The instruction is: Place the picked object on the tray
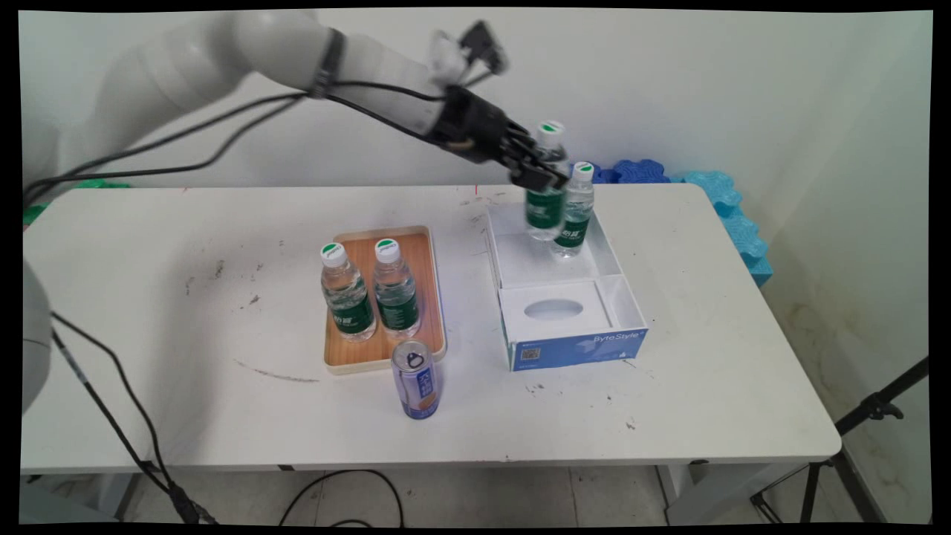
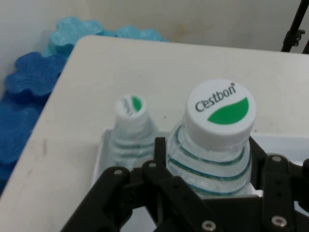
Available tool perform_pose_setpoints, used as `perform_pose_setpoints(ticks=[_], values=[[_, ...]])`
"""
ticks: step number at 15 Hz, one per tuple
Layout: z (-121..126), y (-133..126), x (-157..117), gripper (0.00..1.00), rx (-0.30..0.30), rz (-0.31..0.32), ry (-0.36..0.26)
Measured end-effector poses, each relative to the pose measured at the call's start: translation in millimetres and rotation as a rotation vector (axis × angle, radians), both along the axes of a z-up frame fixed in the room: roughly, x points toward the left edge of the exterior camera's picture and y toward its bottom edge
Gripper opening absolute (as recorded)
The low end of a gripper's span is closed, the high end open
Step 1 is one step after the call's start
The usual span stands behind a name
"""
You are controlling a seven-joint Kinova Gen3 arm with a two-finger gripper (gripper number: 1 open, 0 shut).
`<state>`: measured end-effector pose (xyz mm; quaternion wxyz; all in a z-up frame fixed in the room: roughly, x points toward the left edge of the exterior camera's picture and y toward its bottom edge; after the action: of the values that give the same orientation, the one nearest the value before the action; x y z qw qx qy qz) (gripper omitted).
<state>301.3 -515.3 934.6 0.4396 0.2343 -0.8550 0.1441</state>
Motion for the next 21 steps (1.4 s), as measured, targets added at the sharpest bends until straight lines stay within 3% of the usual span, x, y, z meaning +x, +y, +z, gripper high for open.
perform_pose_setpoints(ticks=[5,10,15,21], values=[[20,28,88,0.00,0.008,0.061,-0.028],[4,51,148,0.00,0.060,0.116,-0.062],[-24,64,182,0.00,0.097,0.154,-0.101],[-54,67,197,0.00,0.103,0.159,-0.107]])
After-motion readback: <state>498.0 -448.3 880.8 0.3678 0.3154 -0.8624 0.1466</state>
